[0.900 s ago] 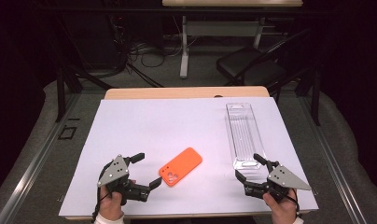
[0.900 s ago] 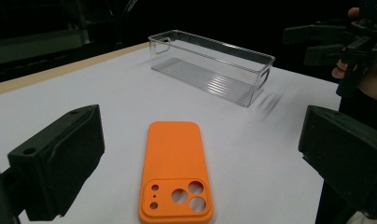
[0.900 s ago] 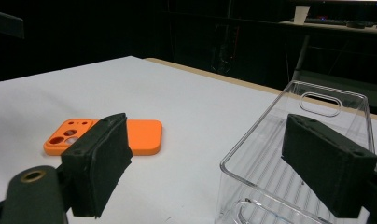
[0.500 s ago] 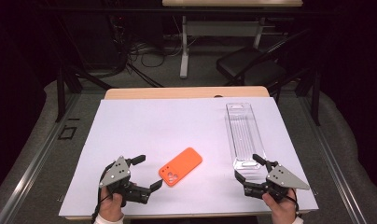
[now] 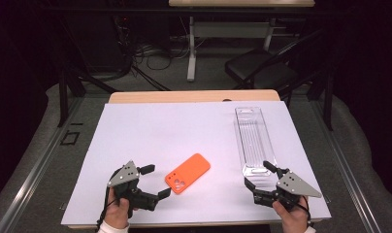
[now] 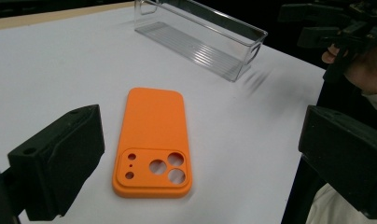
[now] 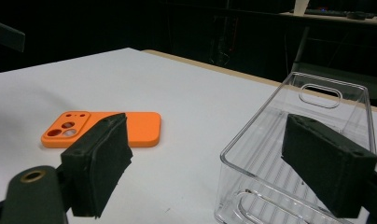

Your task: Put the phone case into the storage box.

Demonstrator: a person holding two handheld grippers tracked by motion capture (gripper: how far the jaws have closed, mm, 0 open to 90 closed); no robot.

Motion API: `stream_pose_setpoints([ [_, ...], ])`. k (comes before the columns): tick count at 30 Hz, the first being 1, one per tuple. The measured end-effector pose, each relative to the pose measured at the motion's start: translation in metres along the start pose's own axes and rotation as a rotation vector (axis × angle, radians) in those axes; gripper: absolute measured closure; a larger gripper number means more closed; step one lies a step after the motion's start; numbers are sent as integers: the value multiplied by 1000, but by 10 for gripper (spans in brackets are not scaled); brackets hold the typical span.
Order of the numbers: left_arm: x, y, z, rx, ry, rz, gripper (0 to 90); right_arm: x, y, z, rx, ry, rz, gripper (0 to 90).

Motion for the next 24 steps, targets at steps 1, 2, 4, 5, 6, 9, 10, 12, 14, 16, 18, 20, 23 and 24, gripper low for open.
stream_pose_setpoints([
  [1, 0, -1, 0, 2, -7, 6, 4, 0, 0, 0, -2, -4, 2, 144],
  [2, 0, -1, 0, 4, -9, 10, 4, -2, 0, 0, 7, -1, 4, 144],
  [4, -1, -3, 0, 12, -12, 4, 4, -3, 0, -1, 5, -7, 7, 144],
  [5, -2, -5, -1, 21, -23, 14, 4, -3, 0, -1, 6, -7, 10, 145],
  [6, -3, -6, -1, 26, -28, 18, 4, -3, 1, -2, 2, -10, 10, 145],
  [9, -7, -10, -3, 65, -57, 34, 4, -3, 2, -2, -3, -11, 10, 145],
  [10, -8, -11, -4, 74, -75, 46, 4, -4, 2, -2, -3, -12, 11, 144],
  [12, -9, -11, -5, 77, -87, 59, 4, -4, 2, -2, -7, -15, 11, 145],
  [14, -10, -12, -8, 60, -127, 111, 4, -5, 2, -2, -7, -14, 14, 144],
  [16, -11, -12, -9, 49, -139, 129, 4, -6, 1, -2, -12, -19, 17, 145],
  [18, -12, -12, -10, 41, -146, 141, 4, -6, 1, -2, -2, -18, 19, 144],
  [20, -12, -12, -10, 41, -156, 143, 4, -7, 1, -2, -3, -23, 21, 145],
  [23, -14, -13, -12, 42, -174, 152, 4, -8, 1, -2, -2, -26, 23, 145],
  [24, -14, -13, -12, 51, -178, 153, 4, -8, 1, -2, -2, -28, 23, 145],
])
Point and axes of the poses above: each handheld gripper's, and its own axes: x roughly backward along the jaws, z roughly out of its top, y roughly to its right, the point moved 3 cm from there along -x, roughly forward along the jaws, and after that the axes turned 6 degrees about -y, right-handed, at the moved point
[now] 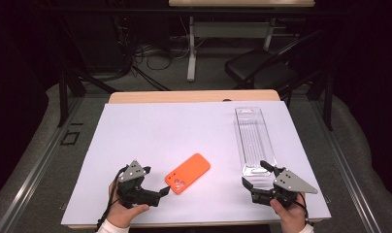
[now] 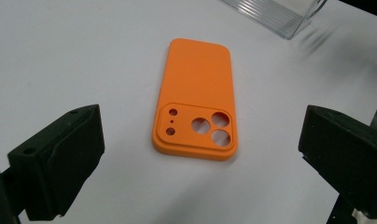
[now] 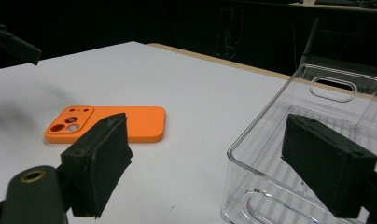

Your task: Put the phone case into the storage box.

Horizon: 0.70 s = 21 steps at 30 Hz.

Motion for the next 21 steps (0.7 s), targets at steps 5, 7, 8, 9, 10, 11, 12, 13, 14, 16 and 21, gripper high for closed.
stream_pose_setpoints([
  [5, -1, -4, 5, 34, -3, 3, 4, -1, -1, 0, -5, -2, -3, 145],
  [7, -1, -7, 9, 62, 5, -12, 4, -1, 0, 0, -4, -6, -7, 145],
  [8, 0, -7, 11, 69, 4, -19, 4, -1, 0, -1, -4, -6, -8, 145],
  [9, 0, -8, 13, 78, 9, -20, 4, -1, 0, -1, -3, -6, -9, 145],
  [10, 1, -9, 16, 74, 8, -19, 4, -1, 0, -1, -1, -6, -10, 145],
  [11, 1, -8, 19, 73, 11, -18, 4, -1, 0, -1, 2, -6, -11, 145],
  [12, 2, -8, 23, 66, 13, -15, 4, -1, 1, 0, 1, -5, -11, 145],
  [13, 2, -8, 26, 56, 19, -12, 4, -1, 1, 0, -4, -3, -11, 145],
  [14, 3, -7, 31, 42, 10, -6, 4, -1, 1, -1, -7, 0, -11, 145],
  [16, 3, -6, 38, 30, 11, -6, 4, -1, 1, 0, -9, -5, -14, 145],
  [21, 3, -3, 55, 15, -32, -16, 4, -1, 1, 0, -4, -2, -12, 145],
])
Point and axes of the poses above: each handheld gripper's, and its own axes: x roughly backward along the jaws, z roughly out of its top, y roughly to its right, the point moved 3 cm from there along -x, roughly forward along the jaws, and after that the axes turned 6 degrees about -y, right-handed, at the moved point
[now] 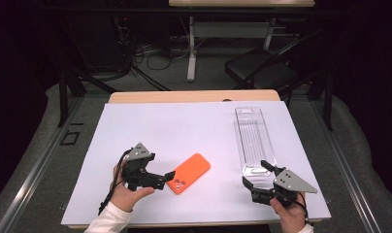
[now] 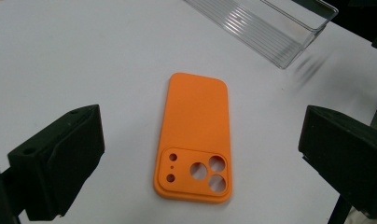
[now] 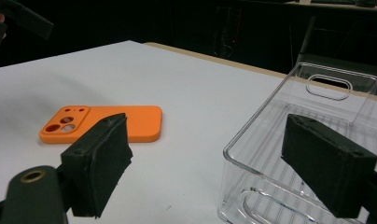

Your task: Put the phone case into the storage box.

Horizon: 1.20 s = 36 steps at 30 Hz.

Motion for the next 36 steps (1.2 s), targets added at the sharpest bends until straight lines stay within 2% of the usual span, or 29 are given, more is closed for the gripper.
stream_pose_setpoints([
  [5, 0, -1, 13, 5, -44, 27, 4, 0, -1, 0, 3, 0, 5, 145],
  [7, 0, -1, 16, 10, -49, 16, 5, 0, -1, 0, 2, -2, 5, 145],
  [16, -9, 2, 24, 23, -127, -15, 3, -1, -1, 0, 0, -4, 7, 145],
  [21, -16, 1, 26, 30, -165, -11, 2, -1, -2, -1, 0, -8, 10, 145],
  [25, -22, 2, 27, 23, -195, -32, 2, -2, -2, -1, 0, -9, 11, 145],
  [30, -31, 7, 29, 0, -227, -12, 2, -1, -2, -1, -1, -8, 12, 145],
  [36, -44, 9, 31, -19, -273, -14, 2, -2, -2, -1, 2, -10, 17, 145],
])
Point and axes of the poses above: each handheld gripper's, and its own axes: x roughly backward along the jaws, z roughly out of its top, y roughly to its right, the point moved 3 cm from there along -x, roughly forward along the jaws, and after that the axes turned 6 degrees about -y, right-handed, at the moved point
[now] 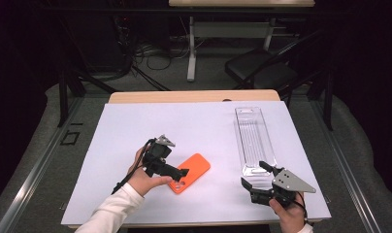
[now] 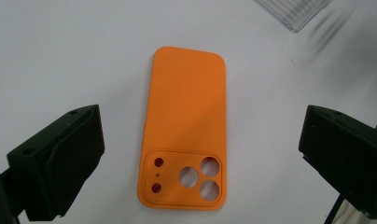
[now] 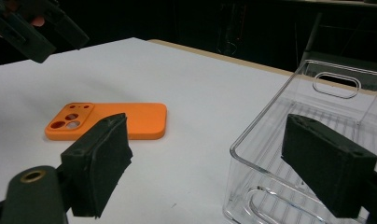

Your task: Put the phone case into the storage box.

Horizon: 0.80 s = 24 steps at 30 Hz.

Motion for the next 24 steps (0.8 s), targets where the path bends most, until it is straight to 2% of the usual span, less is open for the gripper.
stream_pose_setpoints([
  [2, -5, 1, 1, -7, -26, -1, 2, 0, 0, 0, 2, 1, 2, 145],
  [12, -27, 4, 7, -35, -94, 8, 3, 0, 0, 0, 1, -3, 6, 145],
  [24, -46, -1, 9, -29, -158, 27, 3, 0, -1, 0, 2, -3, 9, 145],
])
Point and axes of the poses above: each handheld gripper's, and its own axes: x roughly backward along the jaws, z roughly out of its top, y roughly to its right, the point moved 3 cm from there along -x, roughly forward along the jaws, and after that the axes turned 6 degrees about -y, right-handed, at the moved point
